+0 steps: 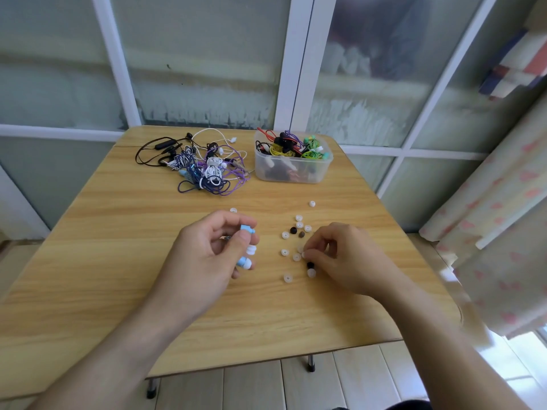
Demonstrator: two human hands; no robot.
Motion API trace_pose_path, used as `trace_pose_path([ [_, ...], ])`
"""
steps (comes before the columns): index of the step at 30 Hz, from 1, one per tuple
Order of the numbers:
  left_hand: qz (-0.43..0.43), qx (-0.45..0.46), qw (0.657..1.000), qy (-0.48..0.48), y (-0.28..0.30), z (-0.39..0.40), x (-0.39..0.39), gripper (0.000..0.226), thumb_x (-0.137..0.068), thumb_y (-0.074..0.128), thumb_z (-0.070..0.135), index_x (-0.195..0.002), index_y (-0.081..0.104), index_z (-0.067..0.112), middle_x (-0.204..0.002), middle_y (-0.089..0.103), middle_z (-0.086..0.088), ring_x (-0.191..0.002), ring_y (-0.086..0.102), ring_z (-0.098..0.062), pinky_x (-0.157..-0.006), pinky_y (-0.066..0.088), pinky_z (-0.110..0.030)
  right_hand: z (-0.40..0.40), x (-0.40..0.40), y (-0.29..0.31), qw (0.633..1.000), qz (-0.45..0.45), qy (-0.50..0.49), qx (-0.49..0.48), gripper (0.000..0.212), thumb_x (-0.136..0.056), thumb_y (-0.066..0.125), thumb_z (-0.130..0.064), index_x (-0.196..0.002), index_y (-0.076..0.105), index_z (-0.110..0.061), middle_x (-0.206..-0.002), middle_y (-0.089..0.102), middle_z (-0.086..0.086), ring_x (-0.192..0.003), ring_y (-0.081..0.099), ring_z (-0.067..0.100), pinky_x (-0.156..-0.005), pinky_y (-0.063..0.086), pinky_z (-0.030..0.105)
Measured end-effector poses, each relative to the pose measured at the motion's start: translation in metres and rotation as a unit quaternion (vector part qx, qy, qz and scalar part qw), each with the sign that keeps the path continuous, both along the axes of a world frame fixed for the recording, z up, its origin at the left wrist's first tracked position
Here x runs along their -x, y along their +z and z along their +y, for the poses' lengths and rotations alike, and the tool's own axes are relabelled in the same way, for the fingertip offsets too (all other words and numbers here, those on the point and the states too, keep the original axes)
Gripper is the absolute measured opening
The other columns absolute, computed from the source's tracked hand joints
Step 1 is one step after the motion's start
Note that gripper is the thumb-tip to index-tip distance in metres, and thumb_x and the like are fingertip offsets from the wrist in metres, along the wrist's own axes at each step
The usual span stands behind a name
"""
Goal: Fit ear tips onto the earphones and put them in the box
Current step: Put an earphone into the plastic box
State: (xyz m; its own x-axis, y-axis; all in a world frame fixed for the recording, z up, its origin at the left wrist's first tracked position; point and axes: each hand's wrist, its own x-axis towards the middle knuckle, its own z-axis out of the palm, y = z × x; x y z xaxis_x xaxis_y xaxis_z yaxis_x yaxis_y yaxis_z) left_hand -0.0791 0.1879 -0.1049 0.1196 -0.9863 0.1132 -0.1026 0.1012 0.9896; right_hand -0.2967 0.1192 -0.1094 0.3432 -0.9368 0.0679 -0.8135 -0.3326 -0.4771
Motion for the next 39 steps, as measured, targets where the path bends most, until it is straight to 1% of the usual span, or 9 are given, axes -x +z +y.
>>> trace_pose_path([
  [7,-0.017,0.004,1.000,-0.017,0.000,0.002,0.001,0.018,-0.093,0.059,0.008,-0.103,0.068,0.020,-0.086,0.074,-0.002,-0.060,0.066,-0.020,-0.051,0.045,-0.015,-0.001,-0.003,0.000,0.999,0.031,-0.013,0.001,0.004,-0.086,0.069,-0.033,-0.085,0.071,-0.030,-0.085,0.055,-0.012,-0.074,0.048,0.001,-0.061,0.037,0.008],
  [10,-0.012,0.005,1.000,-0.017,0.000,0.002,0.002,0.015,-0.092,0.060,0.008,-0.102,0.067,0.017,-0.086,0.074,-0.001,-0.059,0.066,-0.022,-0.050,0.044,-0.014,0.000,-0.003,0.001,1.000,0.000,-0.030,-0.006,0.004,-0.086,0.068,-0.034,-0.083,0.069,-0.032,-0.088,0.054,-0.012,-0.078,0.049,0.004,-0.057,0.033,0.012],
  [15,0.017,0.012,1.000,-0.017,0.003,0.004,0.006,0.011,-0.092,0.060,0.006,-0.095,0.068,0.012,-0.083,0.073,-0.008,-0.057,0.064,-0.018,-0.046,0.043,-0.014,0.012,-0.009,0.012,0.969,-0.228,-0.081,0.051,0.008,-0.088,0.069,-0.022,-0.081,0.069,-0.022,-0.074,0.070,-0.011,-0.063,0.062,-0.002,-0.058,0.046,0.013],
  [18,0.032,0.014,0.999,-0.020,0.003,0.004,0.010,0.010,-0.090,0.062,0.007,-0.094,0.069,0.013,-0.083,0.072,-0.009,-0.056,0.064,-0.023,-0.046,0.042,-0.015,0.026,-0.025,0.015,0.917,-0.393,-0.064,0.003,0.004,-0.085,0.072,-0.007,-0.083,0.069,-0.006,-0.072,0.073,0.005,-0.065,0.071,0.016,-0.061,0.056,0.026],
  [21,0.037,0.024,0.999,-0.022,0.003,0.005,0.014,0.011,-0.089,0.063,0.006,-0.094,0.069,0.013,-0.081,0.071,-0.008,-0.053,0.063,-0.022,-0.046,0.042,-0.015,0.038,-0.041,0.013,0.883,-0.466,-0.020,-0.047,0.012,-0.082,0.075,-0.001,-0.092,0.069,-0.005,-0.075,0.072,0.011,-0.063,0.068,0.022,-0.056,0.053,0.024],
  [28,0.040,0.041,0.998,-0.030,0.007,0.006,0.013,0.012,-0.088,0.063,0.008,-0.099,0.068,0.011,-0.083,0.073,-0.007,-0.050,0.064,-0.025,-0.045,0.042,-0.015,0.046,-0.046,0.012,0.833,-0.542,0.014,-0.108,0.014,-0.075,0.076,0.000,-0.088,0.072,-0.002,-0.074,0.074,0.006,-0.062,0.068,0.013,-0.058,0.052,0.020],
  [31,0.048,0.032,0.998,-0.039,0.008,0.007,0.013,0.011,-0.088,0.063,0.010,-0.098,0.068,0.009,-0.085,0.074,-0.007,-0.050,0.062,-0.026,-0.045,0.042,-0.016,0.045,-0.045,0.013,0.842,-0.531,0.014,-0.096,0.017,-0.067,0.079,-0.007,-0.083,0.072,-0.006,-0.071,0.073,0.003,-0.059,0.065,0.009,-0.056,0.049,0.017],
  [35,0.064,0.015,0.997,-0.049,0.008,0.007,0.013,0.012,-0.087,0.063,0.009,-0.098,0.067,0.005,-0.081,0.074,-0.007,-0.047,0.060,-0.022,-0.043,0.042,-0.018,0.044,-0.045,0.010,0.848,-0.522,0.042,-0.082,0.016,-0.065,0.080,-0.012,-0.080,0.075,-0.011,-0.075,0.074,0.005,-0.064,0.065,0.013,-0.062,0.051,0.024],
  [39,0.061,0.007,0.997,-0.052,0.010,0.008,0.011,0.015,-0.086,0.064,0.014,-0.098,0.067,0.005,-0.077,0.074,-0.008,-0.046,0.060,-0.021,-0.043,0.041,-0.020,0.044,-0.040,0.014,0.842,-0.524,0.060,-0.114,0.015,-0.074,0.072,-0.007,-0.089,0.074,-0.003,-0.076,0.075,0.007,-0.064,0.067,0.010,-0.063,0.052,0.020],
])
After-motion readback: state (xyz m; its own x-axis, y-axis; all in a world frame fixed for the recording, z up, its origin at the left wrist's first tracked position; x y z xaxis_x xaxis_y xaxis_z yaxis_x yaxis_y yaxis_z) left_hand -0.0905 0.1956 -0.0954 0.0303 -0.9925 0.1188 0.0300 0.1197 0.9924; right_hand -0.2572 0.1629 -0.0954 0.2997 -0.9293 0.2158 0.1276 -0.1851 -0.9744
